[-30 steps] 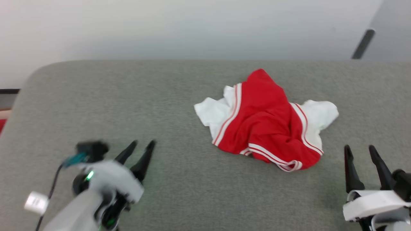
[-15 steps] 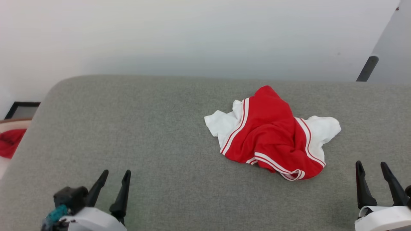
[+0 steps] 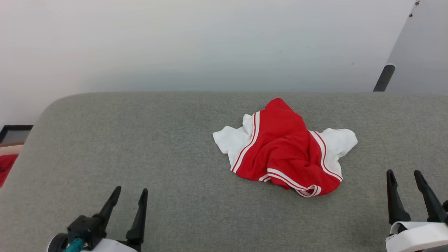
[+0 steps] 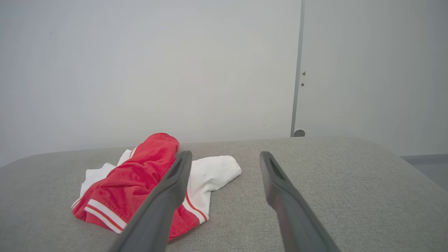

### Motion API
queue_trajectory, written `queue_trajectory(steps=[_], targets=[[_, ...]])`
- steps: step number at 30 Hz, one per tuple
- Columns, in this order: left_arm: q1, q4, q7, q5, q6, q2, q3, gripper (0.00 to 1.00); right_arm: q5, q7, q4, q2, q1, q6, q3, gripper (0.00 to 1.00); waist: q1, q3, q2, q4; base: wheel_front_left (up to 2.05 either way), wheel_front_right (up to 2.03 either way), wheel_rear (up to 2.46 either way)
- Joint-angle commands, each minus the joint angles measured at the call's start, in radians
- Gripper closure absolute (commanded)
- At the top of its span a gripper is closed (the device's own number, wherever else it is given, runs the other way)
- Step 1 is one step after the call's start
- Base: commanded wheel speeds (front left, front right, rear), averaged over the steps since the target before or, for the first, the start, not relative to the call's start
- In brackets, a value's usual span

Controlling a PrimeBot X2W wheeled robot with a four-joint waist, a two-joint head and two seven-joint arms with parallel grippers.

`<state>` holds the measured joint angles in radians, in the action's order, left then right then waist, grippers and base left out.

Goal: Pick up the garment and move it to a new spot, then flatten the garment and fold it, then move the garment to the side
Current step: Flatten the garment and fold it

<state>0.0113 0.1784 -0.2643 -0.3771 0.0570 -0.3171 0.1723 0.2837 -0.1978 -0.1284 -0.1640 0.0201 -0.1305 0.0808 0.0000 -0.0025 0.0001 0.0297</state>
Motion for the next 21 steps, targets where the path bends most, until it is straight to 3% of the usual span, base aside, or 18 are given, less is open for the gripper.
queue_trajectory(steps=[1,9,13,16,21], targets=[[-0.009,0.004,0.000,0.013,0.007,0.009,-0.013,0.00,-0.001,-0.003,-0.003,0.001,-0.011,-0.001,-0.003,0.00,0.0000,0.001,-0.0001,-0.004,0.00,0.00,0.00],[0.002,0.020,0.000,0.035,0.042,0.044,-0.053,0.00,-0.007,-0.002,-0.014,0.009,0.007,-0.001,-0.011,0.00,0.0000,0.002,-0.0001,-0.021,0.00,0.00,0.00],[0.110,0.049,0.017,0.026,0.066,0.005,-0.008,0.00,-0.007,-0.007,-0.007,0.015,0.020,-0.001,-0.015,0.00,0.0000,0.023,-0.0001,-0.038,0.00,0.00,0.00],[0.256,0.106,0.126,-0.019,0.073,-0.043,0.064,0.00,-0.006,-0.013,-0.005,0.023,0.038,-0.001,-0.020,0.00,0.0000,0.053,-0.0001,-0.055,0.00,0.00,0.00],[0.538,0.197,0.373,-0.234,0.072,-0.148,0.298,0.00,-0.006,-0.025,-0.012,0.039,0.089,-0.001,-0.047,0.00,0.0000,0.153,-0.0001,-0.110,0.00,0.00,0.00]])
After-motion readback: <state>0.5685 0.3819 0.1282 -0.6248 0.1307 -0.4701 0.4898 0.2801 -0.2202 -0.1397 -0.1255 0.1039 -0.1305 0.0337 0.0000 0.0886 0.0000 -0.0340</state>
